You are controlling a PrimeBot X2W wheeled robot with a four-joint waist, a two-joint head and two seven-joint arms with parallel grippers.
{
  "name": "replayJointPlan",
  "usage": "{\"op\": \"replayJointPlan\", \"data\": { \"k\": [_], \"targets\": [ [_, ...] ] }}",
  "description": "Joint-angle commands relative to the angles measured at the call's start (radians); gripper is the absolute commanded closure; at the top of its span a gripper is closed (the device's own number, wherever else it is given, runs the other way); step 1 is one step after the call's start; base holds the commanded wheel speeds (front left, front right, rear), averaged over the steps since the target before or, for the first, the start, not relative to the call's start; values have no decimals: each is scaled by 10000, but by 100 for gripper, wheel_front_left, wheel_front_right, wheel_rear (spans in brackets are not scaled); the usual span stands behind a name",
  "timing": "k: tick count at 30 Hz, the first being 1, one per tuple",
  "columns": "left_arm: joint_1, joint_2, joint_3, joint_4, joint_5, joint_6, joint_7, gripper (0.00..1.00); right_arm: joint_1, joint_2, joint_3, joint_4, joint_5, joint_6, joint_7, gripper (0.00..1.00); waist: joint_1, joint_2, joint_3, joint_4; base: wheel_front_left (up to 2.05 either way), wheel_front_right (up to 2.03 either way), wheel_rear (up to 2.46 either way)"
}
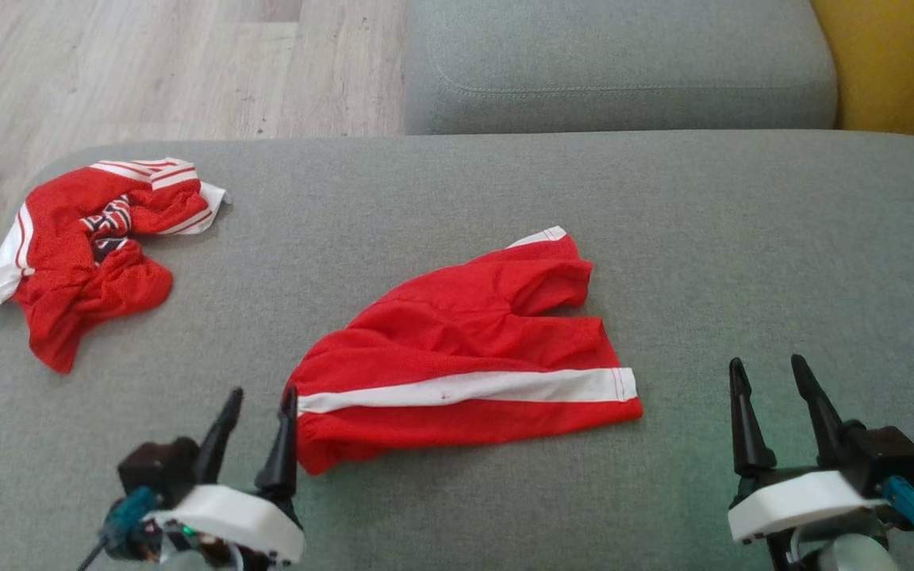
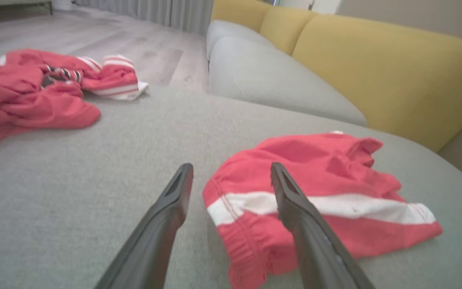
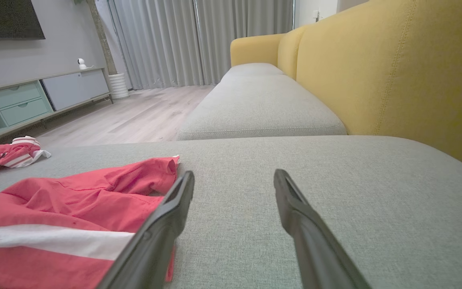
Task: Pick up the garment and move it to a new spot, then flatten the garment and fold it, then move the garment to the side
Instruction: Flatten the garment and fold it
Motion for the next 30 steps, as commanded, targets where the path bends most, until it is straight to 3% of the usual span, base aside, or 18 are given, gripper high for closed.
{"op": "replayJointPlan", "data": {
  "k": [1, 6, 11, 20, 30],
  "targets": [
    [-574, 217, 598, -430, 66, 150, -220, 0, -233, -60, 193, -350, -111, 75, -138, 0, 0, 0, -29, 6, 0, 0, 0],
    [-612, -60, 984, -547, 308, 516, -494, 0, -270, -60, 205, -466, -123, 75, -138, 0, 0, 0, -125, 3, 0, 0, 0],
    [-370, -411, 1334, -210, 543, 607, -584, 0, -303, -60, 257, -462, -83, 75, -138, 0, 0, 0, -242, -13, 0, 0, 0],
    [337, -822, 2309, -116, 1379, 342, -599, 0, -298, -60, 393, -248, 92, 75, -138, 0, 0, 0, -377, 52, 0, 0, 0],
    [444, -1207, 2631, -30, 1972, 12, -600, 0, -375, -60, 494, 32, 82, 75, -138, 0, 0, 0, -365, 136, 0, 0, 0]
  ]
}}
